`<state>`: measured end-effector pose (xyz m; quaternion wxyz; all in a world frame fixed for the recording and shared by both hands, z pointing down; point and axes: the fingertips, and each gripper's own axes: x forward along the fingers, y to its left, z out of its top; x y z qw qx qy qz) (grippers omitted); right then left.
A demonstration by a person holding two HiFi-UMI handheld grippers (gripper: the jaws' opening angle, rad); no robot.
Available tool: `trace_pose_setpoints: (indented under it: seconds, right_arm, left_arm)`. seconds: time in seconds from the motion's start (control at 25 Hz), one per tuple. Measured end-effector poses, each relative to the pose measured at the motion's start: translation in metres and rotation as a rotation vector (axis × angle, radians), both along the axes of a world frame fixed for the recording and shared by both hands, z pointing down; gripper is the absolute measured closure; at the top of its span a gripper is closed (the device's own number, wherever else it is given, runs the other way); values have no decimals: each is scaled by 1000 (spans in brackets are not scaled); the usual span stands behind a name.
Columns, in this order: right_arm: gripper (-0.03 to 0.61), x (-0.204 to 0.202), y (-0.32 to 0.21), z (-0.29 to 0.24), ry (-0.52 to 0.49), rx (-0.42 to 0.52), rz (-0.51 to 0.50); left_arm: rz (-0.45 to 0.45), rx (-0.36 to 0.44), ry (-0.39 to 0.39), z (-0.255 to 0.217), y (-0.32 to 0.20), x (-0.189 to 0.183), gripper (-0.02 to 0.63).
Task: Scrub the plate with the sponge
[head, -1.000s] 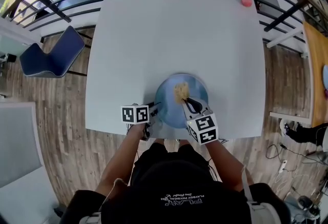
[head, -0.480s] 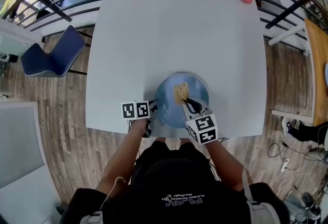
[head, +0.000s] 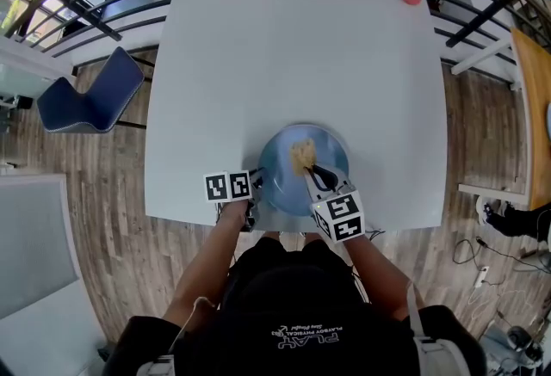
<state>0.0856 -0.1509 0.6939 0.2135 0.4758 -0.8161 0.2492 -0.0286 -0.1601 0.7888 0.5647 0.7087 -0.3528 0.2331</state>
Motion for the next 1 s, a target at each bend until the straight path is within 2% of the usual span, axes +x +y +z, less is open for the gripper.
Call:
trace_pose_setpoints:
  seconds: [0.44, 0.6, 0.8, 1.0]
  right_arm:
    - [534, -1, 4, -6, -5, 5, -7]
    - [534, -4, 3, -17, -6, 22, -11]
    - [534, -11, 1, -32, -6, 54, -18]
    - [534, -18, -3, -43, 2, 74, -27]
  left_arm:
    - [-36, 74, 25, -18, -4, -1, 589]
    - [-34, 149, 23, -38, -12, 0, 589]
    - [-32, 272, -51, -70, -29, -9, 589]
    - [-47, 340, -30, -86, -40, -9, 589]
